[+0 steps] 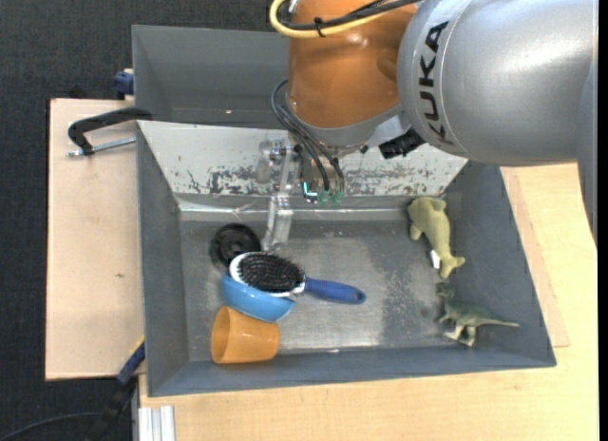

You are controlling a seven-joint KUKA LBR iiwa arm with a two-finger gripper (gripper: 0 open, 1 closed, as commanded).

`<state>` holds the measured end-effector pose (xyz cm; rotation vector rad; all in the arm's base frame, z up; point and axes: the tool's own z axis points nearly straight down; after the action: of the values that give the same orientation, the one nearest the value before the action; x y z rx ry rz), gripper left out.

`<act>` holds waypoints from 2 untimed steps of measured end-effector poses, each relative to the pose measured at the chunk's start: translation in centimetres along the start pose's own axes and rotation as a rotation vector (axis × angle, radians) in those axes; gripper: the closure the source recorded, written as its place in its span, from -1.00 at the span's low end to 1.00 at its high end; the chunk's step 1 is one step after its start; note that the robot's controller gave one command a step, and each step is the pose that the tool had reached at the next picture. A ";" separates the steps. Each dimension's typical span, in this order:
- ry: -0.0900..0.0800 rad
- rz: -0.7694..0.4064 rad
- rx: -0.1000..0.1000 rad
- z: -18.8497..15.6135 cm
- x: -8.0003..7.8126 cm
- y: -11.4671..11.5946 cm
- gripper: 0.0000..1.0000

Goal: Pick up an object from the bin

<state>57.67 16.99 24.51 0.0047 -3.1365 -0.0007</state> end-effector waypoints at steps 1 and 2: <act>0.003 0.000 0.001 16.3 -0.3 -2.0 -1.00; -0.014 0.003 0.000 15.7 -0.8 -2.2 1.00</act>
Offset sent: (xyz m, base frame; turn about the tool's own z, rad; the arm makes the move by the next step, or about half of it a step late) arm 0.0018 -0.0210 -0.1650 0.0004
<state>58.35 14.82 8.83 -0.0008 -3.1506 -0.0007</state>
